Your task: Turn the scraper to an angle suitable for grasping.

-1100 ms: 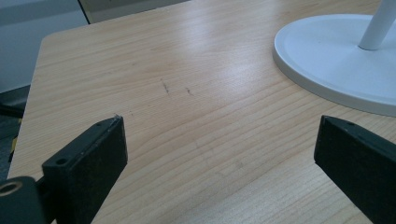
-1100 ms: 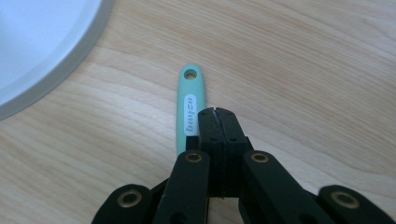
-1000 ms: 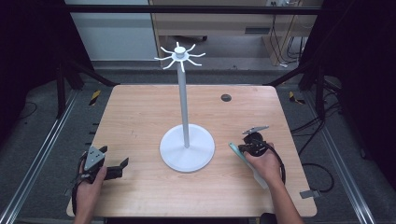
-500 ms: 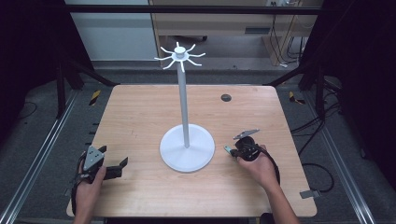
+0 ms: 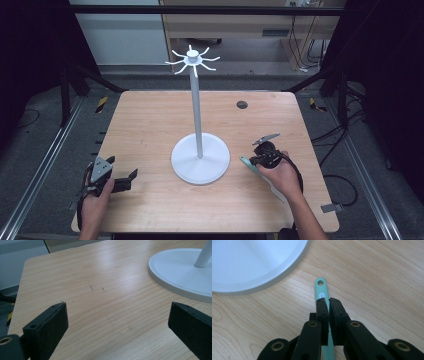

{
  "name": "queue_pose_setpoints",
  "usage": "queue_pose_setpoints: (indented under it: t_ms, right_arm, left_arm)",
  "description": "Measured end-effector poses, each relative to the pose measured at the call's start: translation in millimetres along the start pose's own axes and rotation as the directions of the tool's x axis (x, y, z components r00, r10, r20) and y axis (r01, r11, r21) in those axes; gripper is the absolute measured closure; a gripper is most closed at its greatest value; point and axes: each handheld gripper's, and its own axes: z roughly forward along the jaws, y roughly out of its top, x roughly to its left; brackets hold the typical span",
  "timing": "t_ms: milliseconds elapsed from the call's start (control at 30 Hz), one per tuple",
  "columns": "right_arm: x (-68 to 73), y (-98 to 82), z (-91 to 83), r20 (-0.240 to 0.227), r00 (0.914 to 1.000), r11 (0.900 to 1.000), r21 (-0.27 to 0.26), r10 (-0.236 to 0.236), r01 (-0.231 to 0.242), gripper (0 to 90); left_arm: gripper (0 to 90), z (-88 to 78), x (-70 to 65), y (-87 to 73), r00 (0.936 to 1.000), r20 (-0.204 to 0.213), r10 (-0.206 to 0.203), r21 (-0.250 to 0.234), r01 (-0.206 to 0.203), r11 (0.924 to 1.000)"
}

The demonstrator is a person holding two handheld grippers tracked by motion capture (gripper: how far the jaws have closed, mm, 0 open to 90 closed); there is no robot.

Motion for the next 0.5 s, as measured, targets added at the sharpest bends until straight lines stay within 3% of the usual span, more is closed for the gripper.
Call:
queue_pose_setpoints:
  t_ms: [233,500]
  right_arm:
    - [1.6,11.2,2.1,-0.001,0.9993,0.997,0.075,-0.036,0.036,77.0]
    - [1.7,20.3,4.6,0.016,0.9975,0.992,0.110,-0.069,0.067,70.9]
  left_arm:
    - [2.4,-0.1,0.4,-0.1,1.0000,-0.001,-0.002,-0.002,0.002,1.0000]
    - [2.4,0.1,0.6,-0.1,1.0000,0.001,-0.001,-0.001,0.001,1.0000]
